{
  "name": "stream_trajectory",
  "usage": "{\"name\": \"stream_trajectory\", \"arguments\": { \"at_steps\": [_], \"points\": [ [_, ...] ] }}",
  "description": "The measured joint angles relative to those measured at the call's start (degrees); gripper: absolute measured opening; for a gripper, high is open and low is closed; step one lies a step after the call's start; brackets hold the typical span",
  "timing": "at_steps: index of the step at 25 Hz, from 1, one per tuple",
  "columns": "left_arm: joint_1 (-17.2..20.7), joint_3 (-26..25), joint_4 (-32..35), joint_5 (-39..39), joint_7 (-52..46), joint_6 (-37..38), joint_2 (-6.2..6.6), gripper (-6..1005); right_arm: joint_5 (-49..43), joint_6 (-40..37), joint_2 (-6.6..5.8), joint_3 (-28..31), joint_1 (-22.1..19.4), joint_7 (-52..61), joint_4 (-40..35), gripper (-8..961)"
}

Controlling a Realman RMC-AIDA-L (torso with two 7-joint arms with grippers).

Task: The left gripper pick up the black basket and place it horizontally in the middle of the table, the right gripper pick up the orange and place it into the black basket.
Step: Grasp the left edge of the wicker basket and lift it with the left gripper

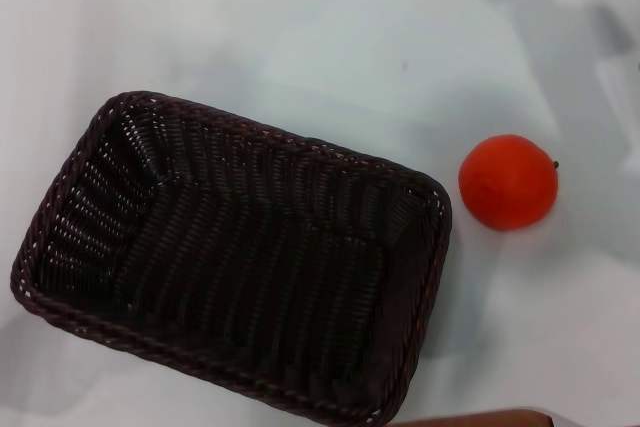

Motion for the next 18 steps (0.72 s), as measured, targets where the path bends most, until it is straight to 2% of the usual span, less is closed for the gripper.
{"name": "stream_trajectory", "arguments": {
  "at_steps": [10,14,15,16,18],
  "points": [
    [0.3,-0.4,1.9,0.0,-10.0,-1.1,0.18,762,-0.1,0.0,0.00,0.0,-0.2,0.0,0.0,941],
    [0.7,1.2,6.0,0.3,-19.7,-2.6,0.36,743,-0.1,0.0,0.00,0.0,-0.2,0.0,0.0,939],
    [0.9,3.7,10.7,1.8,-27.3,-4.4,0.60,738,0.0,0.0,0.00,0.0,-0.2,0.0,0.0,939],
    [0.9,3.7,10.7,1.8,-27.3,-4.4,0.60,734,0.0,0.0,0.00,0.0,-0.2,0.0,0.0,938],
    [1.1,6.4,15.9,4.0,-34.0,-6.1,0.95,724,0.0,0.0,0.00,0.0,-0.2,0.0,0.0,937]
  ]
}}
